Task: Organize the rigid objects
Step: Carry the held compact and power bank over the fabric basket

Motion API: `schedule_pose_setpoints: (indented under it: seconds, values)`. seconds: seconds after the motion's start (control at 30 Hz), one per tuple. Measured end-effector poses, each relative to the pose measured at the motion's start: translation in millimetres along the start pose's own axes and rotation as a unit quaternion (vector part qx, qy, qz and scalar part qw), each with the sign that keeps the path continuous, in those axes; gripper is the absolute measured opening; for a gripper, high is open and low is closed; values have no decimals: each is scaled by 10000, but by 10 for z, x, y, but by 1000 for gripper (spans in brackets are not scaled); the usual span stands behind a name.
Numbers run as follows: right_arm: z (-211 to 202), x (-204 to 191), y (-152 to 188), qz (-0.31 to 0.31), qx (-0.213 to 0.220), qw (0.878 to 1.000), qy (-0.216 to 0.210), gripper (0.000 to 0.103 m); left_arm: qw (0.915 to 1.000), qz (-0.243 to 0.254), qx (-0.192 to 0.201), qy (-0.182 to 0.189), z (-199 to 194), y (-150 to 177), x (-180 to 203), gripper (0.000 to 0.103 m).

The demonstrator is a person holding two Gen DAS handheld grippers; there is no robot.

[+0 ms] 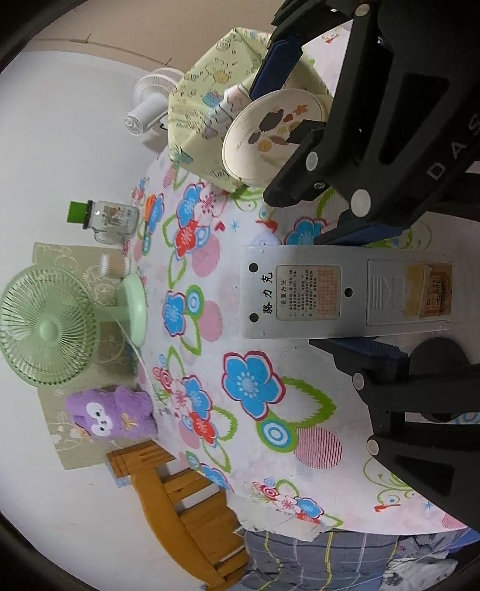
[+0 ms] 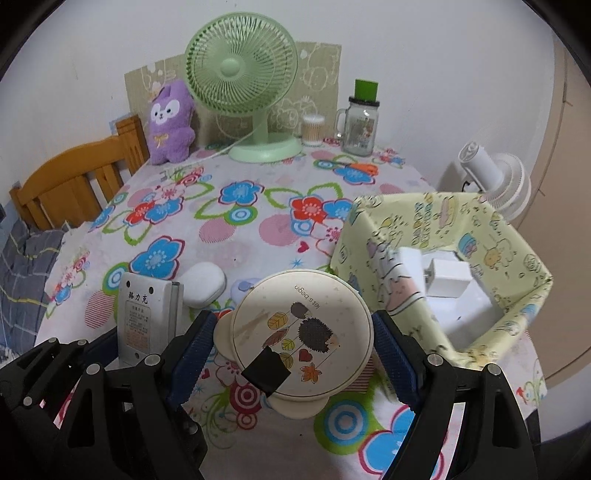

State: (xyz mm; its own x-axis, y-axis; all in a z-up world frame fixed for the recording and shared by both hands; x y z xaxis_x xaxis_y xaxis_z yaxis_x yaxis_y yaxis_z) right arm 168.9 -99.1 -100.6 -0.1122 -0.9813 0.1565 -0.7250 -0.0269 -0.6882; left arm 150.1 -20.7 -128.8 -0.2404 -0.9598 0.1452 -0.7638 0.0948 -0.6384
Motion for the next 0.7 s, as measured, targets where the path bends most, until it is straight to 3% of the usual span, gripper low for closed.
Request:
schedule_pose_setpoints:
  seconds: [0.7]
  values:
    - [-490,435,-118,122,481,9988,-43,86,9988,213,440,-74,-434,-139,451,45]
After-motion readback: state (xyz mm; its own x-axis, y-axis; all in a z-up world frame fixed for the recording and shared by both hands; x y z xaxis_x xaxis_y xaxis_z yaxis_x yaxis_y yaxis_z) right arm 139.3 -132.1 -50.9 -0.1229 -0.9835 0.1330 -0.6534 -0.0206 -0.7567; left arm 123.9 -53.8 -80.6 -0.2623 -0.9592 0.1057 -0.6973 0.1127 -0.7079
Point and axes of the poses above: each gripper's, at about its wrist camera, not at the fingertips, and z roughly the way its jaws point, x to its right, y to its underside, the point moved 5 cm from there along z, roughly the way its jaws point, and after that the axes turned 10 degrees about y, right-handed, at the moved point
